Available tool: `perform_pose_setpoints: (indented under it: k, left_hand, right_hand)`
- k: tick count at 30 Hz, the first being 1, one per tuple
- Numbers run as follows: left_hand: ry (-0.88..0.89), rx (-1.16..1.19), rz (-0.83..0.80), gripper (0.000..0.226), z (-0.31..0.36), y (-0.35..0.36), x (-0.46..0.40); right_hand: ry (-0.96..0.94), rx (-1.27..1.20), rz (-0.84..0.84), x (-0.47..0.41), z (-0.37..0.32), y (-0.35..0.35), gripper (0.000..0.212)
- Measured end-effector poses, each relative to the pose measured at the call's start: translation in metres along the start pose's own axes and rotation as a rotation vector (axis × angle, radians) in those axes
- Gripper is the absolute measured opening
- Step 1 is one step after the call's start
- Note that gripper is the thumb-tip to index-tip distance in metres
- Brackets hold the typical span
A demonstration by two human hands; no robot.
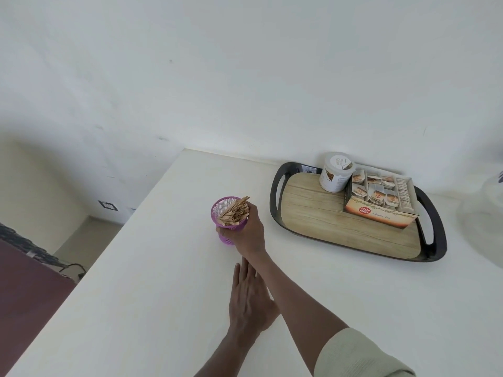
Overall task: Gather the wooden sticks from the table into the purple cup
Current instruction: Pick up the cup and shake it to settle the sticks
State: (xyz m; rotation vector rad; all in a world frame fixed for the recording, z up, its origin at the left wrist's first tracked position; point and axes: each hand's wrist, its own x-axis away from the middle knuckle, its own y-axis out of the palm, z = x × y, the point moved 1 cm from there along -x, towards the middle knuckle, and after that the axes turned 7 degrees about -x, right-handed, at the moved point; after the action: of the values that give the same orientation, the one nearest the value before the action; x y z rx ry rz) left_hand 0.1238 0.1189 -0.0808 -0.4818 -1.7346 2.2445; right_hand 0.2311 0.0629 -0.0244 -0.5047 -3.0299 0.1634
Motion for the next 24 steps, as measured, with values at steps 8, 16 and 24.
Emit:
perform_pose_setpoints:
  k: [8, 16, 24]
  left_hand:
    - [-0.041, 0.032, 0.014, 0.096, 0.003, -0.009, -0.001]
    - [-0.075, -0.027, -0.041, 0.1, 0.007, -0.006, -0.002]
    - [-0.073, 0.083, -0.071, 0.091, 0.041, -0.002, -0.002]
  right_hand:
    - [-0.04, -0.124, 0.095, 0.035, -0.021, -0.048, 0.084]
    - [-0.072, -0.061, 0.177, 0.097, -0.031, -0.139, 0.079]
    - [-0.037, -0.008, 0.29, 0.14, -0.021, -0.212, 0.079]
